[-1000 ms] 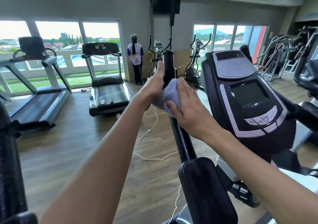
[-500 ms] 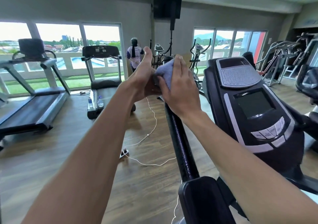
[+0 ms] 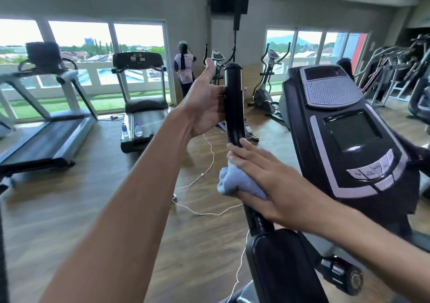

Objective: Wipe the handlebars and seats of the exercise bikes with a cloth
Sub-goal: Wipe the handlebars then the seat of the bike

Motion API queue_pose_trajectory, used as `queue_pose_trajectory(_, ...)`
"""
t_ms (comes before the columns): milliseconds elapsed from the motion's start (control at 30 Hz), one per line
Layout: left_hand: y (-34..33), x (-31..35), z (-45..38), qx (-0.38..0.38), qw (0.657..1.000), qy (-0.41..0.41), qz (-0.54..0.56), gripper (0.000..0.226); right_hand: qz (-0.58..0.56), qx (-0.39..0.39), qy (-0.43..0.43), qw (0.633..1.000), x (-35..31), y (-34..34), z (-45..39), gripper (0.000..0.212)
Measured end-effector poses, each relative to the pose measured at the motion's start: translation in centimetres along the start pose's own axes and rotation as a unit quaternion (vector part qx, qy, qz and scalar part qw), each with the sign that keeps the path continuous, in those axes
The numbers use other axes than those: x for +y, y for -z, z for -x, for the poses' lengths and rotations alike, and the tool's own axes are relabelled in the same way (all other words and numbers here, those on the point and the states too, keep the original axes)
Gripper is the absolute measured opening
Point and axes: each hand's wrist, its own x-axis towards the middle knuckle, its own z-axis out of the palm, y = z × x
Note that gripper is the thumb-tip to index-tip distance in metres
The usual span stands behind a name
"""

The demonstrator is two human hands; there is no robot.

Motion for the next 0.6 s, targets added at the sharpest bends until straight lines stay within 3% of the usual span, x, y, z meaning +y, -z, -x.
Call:
queue_pose_trajectory(133,-0.1,-0.2,0.1,0.01,1.0,0.013,0.004,0.101,0.097,-0.011,0.019,0.995,2.3,1.0,-5.8,0.065)
queue_pose_trajectory(233,-0.3,-0.4,0.0,0.036,0.999,0.011,0.007,0.098,0.092,0.017,0.004,0.996,1.4,1.1,-5.9,0.063)
queue_pose_trajectory(400,-0.9,-1.0,0.5,0.052,0.999,-0.014,0.006,0.085,0.06,-0.109,0.104,0.987,-2.7,2.1,-1.1,0.062)
queue_pose_trajectory(500,-1.0,-1.3,0.9,0.058,0.998,-0.019,0.009,0.084,0.06,-0.075,0.108,0.989,-0.4,1.8,-3.8,0.063)
queue_pose_trajectory(600,-1.3,-1.8,1.6,0.08,0.996,-0.019,0.024,0.089,0.062,0.014,0.017,0.998,1.4,1.2,-6.6,0.06)
